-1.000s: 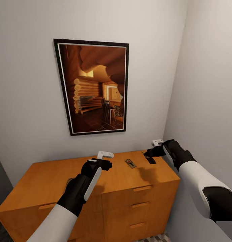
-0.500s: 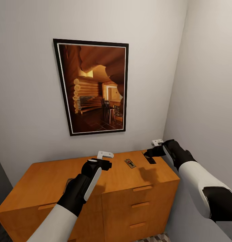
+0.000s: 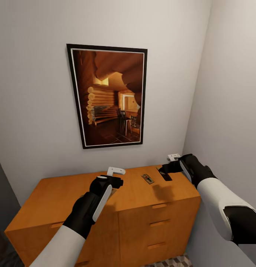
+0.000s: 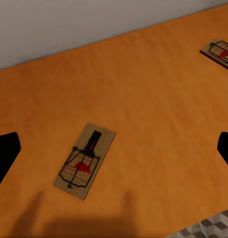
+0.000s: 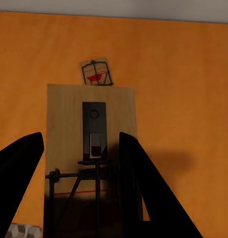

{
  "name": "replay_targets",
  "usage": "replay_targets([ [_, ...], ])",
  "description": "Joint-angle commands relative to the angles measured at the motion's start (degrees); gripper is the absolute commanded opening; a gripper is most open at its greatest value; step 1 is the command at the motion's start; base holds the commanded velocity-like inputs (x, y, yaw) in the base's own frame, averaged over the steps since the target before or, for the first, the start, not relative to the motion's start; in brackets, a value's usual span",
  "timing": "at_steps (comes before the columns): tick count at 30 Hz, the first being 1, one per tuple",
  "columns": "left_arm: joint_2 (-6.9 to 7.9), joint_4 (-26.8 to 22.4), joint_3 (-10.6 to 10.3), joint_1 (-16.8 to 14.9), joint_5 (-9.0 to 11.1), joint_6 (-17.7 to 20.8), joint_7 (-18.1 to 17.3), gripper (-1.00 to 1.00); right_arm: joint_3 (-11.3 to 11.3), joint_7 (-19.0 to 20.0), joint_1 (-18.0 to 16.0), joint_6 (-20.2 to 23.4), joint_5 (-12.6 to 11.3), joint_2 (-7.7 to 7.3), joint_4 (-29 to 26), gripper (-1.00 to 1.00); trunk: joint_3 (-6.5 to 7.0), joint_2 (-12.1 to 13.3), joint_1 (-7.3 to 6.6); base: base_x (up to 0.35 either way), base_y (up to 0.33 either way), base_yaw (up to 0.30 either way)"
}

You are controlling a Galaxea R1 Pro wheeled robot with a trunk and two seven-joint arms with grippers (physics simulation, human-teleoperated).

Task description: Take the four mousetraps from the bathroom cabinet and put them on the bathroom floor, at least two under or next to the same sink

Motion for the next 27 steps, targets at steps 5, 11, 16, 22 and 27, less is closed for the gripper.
replay_targets([
  [5,0.0,-0.1,0.14,-0.06,0.66,0.18,0.44,1.0,0.19,0.62,-0.05,0.11,0.55,-0.05,-0.09,-1.0,-0.13,-0.12,0.03,-0.006,0.021,0.0],
  [11,0.0,-0.21,0.14,-0.06,0.7,0.13,0.65,1.0,0.23,0.67,-0.05,0.11,0.56,-0.05,-0.09,-1.0,-0.13,-0.12,0.03,-0.001,0.003,0.0],
  [16,0.0,-0.19,0.13,-0.06,0.65,0.1,0.76,1.0,0.23,0.71,-0.05,0.11,0.55,-0.05,-0.09,-1.0,-0.13,-0.12,0.03,0.053,0.063,0.0],
  [22,0.0,-0.18,0.18,-0.06,0.59,0.09,0.79,1.0,0.23,0.72,-0.05,0.11,0.57,-0.05,-0.09,-1.0,-0.13,-0.12,0.03,0.137,0.2,0.0],
  [27,0.0,-0.18,0.19,-0.06,0.59,0.09,0.75,1.0,0.23,0.72,-0.05,0.11,0.56,-0.05,-0.09,-1.0,-0.13,-0.12,0.03,0.059,0.103,0.0],
])
